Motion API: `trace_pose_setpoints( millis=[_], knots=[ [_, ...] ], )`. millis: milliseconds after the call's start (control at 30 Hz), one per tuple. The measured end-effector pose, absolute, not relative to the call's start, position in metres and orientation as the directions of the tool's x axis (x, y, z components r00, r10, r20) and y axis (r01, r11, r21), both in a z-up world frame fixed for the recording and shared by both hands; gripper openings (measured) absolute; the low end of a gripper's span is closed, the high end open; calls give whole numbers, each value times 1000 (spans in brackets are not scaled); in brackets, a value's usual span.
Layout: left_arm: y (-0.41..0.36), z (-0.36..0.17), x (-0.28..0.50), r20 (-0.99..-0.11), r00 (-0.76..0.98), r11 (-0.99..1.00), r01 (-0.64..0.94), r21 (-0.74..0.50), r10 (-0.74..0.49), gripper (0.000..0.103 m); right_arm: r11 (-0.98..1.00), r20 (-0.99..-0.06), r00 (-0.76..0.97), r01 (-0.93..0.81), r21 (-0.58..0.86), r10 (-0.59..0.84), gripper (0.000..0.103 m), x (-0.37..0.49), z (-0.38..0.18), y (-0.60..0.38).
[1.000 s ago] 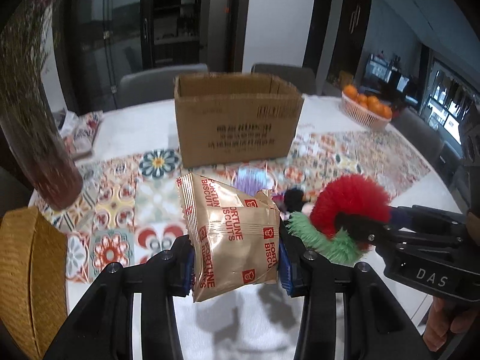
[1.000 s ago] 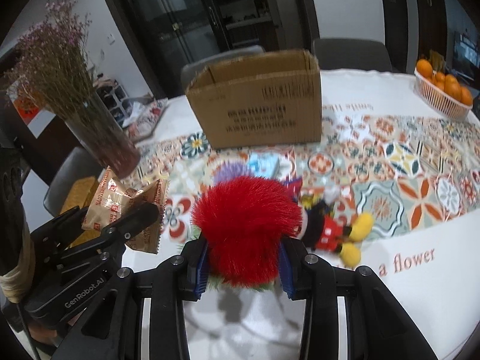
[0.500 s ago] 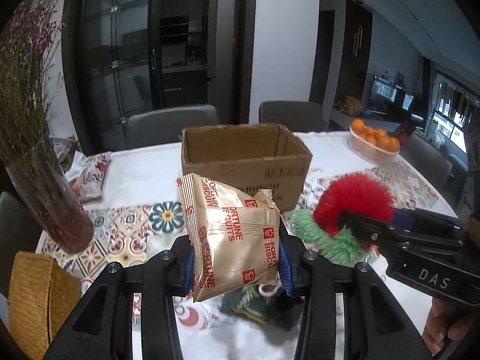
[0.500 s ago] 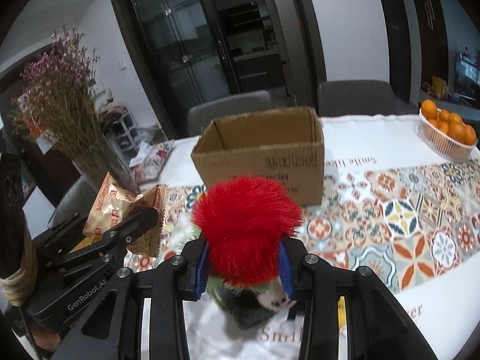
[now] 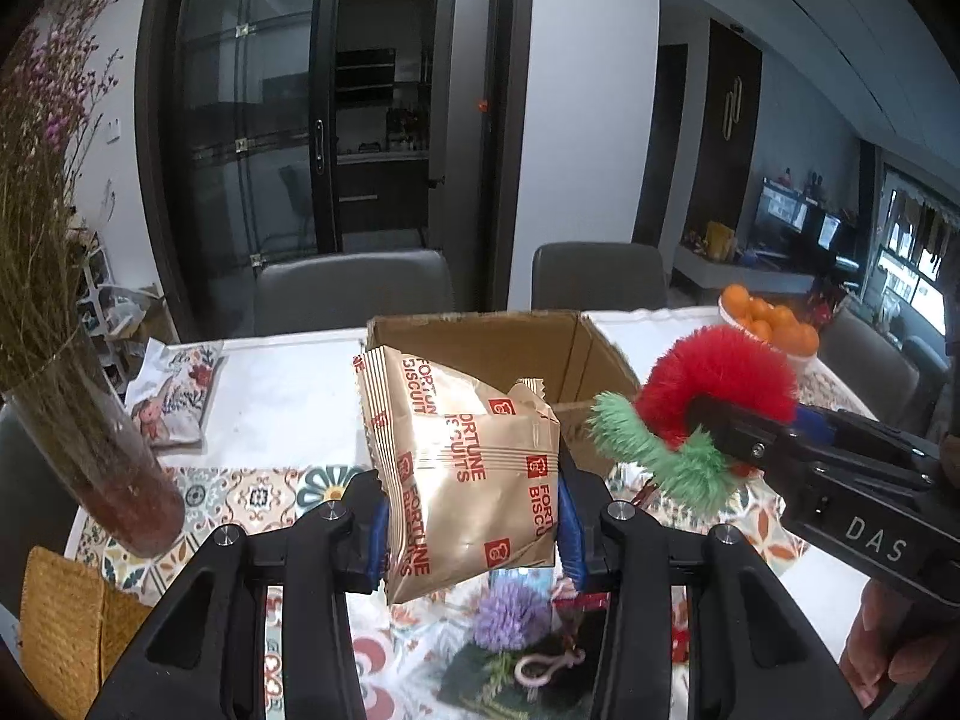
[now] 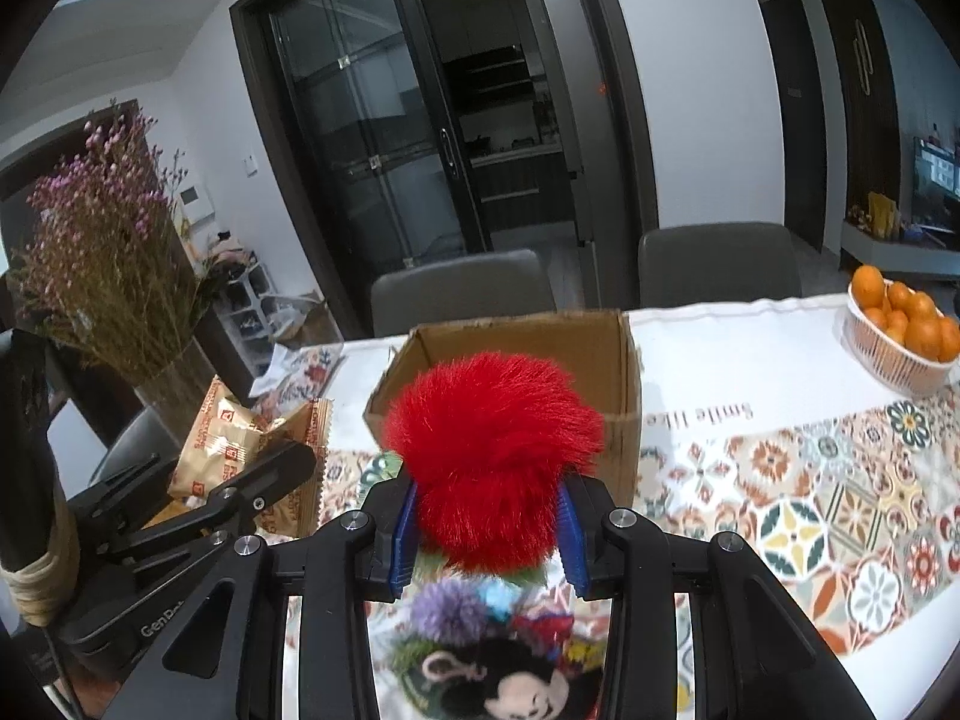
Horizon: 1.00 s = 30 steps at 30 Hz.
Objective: Organize soft objects
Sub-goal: 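Lift the biscuit packet and red pompom and carry both over the cardboard box, then open both tools to drop the packet and pompom into the box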
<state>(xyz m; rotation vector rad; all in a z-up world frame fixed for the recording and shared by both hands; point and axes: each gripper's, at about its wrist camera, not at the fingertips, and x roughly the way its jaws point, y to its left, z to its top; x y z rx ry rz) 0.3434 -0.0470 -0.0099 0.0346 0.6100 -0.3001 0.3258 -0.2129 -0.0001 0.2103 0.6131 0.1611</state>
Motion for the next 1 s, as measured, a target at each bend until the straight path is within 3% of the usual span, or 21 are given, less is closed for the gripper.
trace_pose_setpoints(
  millis=[433, 1000],
  knots=[
    [-60, -5, 402, -571, 786, 962, 274, -23, -237, 43, 967, -529, 819, -109, 232, 220, 39, 385, 18, -224],
    [-87, -39, 492, -717, 656, 950, 309, -31, -237, 45, 961, -658, 712, -90, 262, 247, 39, 479, -16, -242]
  ],
)
